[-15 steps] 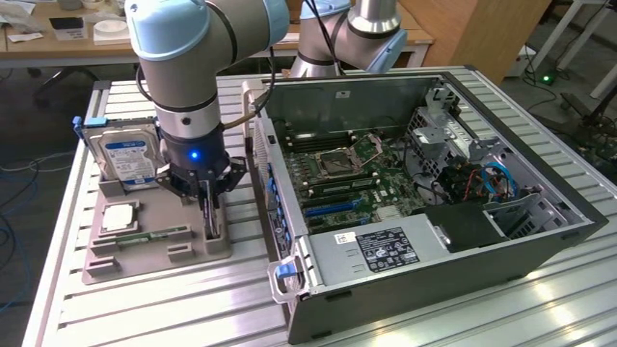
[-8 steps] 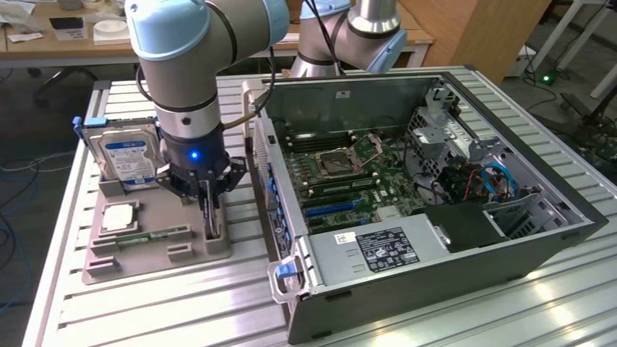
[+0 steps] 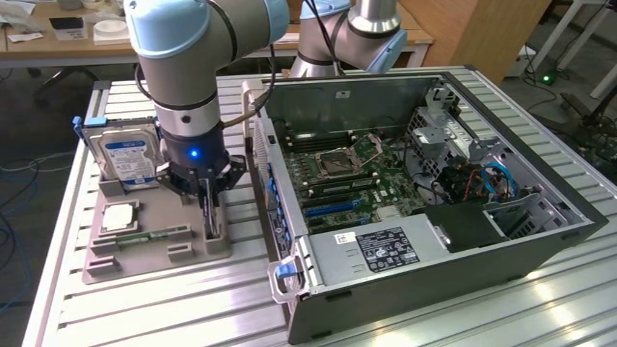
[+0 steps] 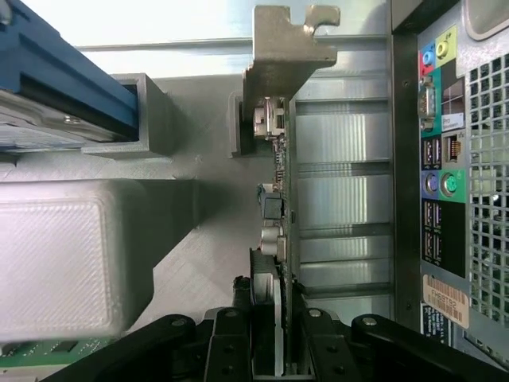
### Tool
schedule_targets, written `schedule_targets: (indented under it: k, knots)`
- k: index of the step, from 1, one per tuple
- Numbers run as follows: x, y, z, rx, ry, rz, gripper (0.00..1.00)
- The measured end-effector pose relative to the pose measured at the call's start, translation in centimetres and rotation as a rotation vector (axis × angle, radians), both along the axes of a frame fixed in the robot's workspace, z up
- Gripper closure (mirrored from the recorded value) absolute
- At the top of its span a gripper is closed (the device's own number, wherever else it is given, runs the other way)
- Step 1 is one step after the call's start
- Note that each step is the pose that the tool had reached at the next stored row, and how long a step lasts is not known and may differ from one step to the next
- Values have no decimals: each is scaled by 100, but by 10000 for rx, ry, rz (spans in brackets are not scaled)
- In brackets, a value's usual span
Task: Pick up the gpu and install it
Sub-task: 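Pick up the gpu and move the gpu toward the slot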
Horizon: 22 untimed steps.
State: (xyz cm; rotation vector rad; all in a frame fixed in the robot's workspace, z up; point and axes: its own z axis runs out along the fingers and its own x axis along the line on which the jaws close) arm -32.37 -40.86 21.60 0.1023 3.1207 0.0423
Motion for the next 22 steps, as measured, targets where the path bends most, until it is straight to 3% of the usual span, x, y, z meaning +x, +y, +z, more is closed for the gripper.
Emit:
schedule_targets:
  k: [12, 19, 22]
  knots:
    - [0, 0, 344, 53, 1, 0, 72]
    - [0, -1, 516, 140, 1, 8, 72]
    - [0, 0, 582, 209, 7, 225, 72]
